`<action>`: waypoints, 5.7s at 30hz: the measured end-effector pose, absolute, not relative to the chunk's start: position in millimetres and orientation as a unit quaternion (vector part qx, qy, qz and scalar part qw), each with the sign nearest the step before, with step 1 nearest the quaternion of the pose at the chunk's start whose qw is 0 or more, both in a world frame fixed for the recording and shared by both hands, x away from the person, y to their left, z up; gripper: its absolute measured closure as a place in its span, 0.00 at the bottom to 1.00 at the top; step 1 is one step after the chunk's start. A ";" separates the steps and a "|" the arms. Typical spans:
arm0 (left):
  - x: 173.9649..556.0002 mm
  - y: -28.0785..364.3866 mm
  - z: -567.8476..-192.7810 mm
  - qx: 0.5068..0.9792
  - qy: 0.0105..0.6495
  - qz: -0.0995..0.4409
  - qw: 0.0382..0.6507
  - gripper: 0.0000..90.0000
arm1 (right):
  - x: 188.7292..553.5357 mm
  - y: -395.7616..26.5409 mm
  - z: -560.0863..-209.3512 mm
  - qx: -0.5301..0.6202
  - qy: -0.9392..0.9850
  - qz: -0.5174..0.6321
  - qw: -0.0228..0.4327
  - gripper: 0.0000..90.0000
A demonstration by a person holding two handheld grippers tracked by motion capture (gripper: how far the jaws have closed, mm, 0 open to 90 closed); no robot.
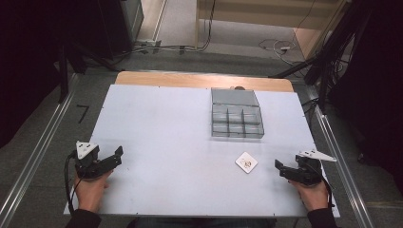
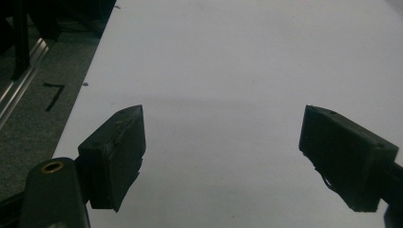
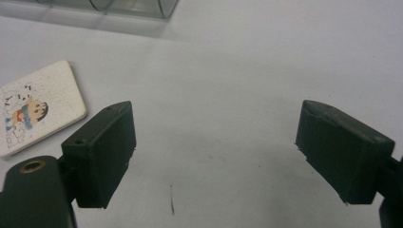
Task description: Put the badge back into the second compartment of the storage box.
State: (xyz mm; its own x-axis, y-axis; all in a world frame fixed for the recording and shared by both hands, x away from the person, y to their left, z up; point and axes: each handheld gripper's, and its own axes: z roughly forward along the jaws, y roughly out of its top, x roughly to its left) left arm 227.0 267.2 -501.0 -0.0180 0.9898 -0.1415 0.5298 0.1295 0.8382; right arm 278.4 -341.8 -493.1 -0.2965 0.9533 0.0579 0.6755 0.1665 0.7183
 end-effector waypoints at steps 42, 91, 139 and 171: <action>226.9 266.6 -500.9 0.586 0.646 0.302 0.385 0.18 | 291.2 -304.0 -493.5 0.526 0.758 0.342 0.180 0.11; 227.4 265.3 -501.5 0.590 0.643 0.298 0.387 0.18 | 284.9 -256.6 -509.6 0.458 0.799 0.355 0.160 0.12; 225.7 265.0 -499.8 0.585 0.642 0.301 0.394 0.19 | 285.4 -247.7 -494.8 0.425 0.804 0.366 0.196 0.35; 225.8 265.3 -499.9 0.585 0.642 0.298 0.396 0.19 | 306.8 -252.5 -473.5 0.452 0.776 0.394 0.198 0.35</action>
